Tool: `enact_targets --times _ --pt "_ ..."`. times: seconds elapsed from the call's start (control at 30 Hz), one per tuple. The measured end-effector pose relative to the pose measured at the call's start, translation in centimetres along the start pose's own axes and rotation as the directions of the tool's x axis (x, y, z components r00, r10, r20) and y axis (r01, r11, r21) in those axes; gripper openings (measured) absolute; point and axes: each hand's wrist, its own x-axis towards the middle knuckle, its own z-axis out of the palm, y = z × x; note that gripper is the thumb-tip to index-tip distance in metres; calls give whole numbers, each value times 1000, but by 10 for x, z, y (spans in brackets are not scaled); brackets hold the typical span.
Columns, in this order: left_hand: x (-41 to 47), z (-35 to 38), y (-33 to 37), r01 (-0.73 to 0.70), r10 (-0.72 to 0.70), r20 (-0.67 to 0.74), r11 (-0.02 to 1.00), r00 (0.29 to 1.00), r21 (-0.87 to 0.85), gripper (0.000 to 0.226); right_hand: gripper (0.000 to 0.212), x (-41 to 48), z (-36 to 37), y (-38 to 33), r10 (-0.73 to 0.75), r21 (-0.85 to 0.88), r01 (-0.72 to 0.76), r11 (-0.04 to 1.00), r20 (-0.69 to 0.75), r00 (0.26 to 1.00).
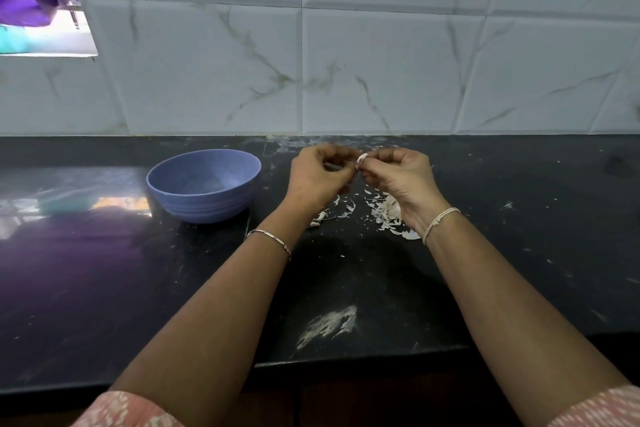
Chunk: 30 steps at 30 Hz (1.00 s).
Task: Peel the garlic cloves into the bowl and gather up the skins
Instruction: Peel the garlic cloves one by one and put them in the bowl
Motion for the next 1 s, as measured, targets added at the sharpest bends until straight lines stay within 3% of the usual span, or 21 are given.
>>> enact_targets --times 0.17,0.43,0.63,1.0 --pt "-3 3 0 -123 128 -15 974 992 190 21 10 -1 1 0 -25 -46 24 999 -23 999" --pt "-4 2 -2 -179 195 -37 949 980 259 23 8 0 0 0 16 -22 -16 1000 -1 1000" --pt "-4 4 -5 -284 313 -1 862 950 420 24 10 -2 1 -2 12 -62 -12 998 -8 1000" --pt "-5 1 -5 -268 303 5 837 953 477 23 13 -4 3 -1 57 -52 -55 997 32 998"
